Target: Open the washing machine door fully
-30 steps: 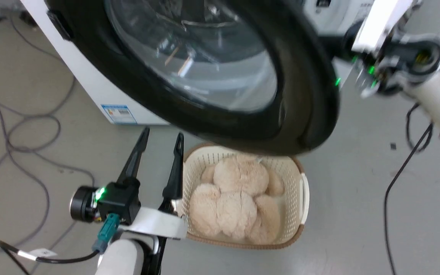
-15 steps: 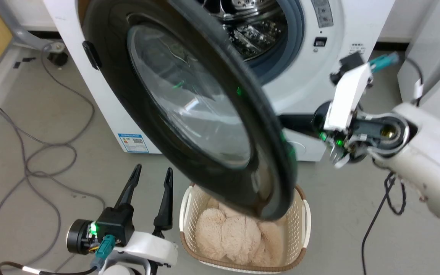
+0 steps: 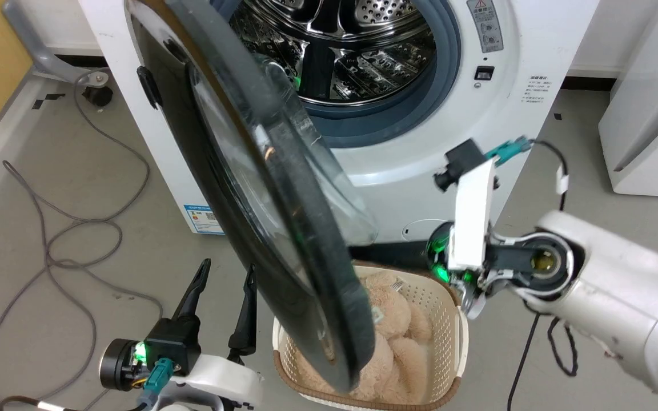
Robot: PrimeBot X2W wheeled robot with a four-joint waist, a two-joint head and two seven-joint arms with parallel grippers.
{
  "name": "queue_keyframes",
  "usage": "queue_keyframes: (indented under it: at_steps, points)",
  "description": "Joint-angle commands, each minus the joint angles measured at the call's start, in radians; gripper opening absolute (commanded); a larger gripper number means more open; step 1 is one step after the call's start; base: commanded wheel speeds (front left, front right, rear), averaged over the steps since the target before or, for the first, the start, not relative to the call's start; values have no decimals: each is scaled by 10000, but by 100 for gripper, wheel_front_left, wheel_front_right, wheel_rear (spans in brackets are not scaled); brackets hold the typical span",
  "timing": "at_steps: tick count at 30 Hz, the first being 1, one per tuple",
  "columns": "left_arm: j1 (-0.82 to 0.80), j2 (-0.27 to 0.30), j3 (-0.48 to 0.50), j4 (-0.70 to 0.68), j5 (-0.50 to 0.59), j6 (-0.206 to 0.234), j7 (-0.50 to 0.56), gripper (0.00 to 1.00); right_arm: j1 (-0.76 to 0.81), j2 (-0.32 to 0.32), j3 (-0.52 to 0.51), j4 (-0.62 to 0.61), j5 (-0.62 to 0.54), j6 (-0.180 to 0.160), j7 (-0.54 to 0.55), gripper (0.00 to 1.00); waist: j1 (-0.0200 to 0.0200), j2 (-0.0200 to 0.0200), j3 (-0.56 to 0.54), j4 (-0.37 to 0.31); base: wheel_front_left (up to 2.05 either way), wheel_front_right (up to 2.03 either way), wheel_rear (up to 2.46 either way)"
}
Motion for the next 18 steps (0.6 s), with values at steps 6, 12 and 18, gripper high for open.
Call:
queue_keyframes:
  at_steps: [6, 12, 18]
  points:
    - [96, 39, 76, 82, 40, -36, -53, 100, 573, 227, 24, -458, -362, 10, 53, 0, 2, 0, -2, -85, 0, 0, 0]
    - [111, 29, 96, 53, 36, -33, -53, 100, 919, 154, -68, -704, -143, 10, -1291, 0, 2, 0, 59, -177, 0, 0, 0]
    - [125, 22, 181, 78, 29, -29, -53, 100, 1816, -89, -922, -278, -39, 10, -5031, 100, 2, 0, 3, -292, 0, 0, 0]
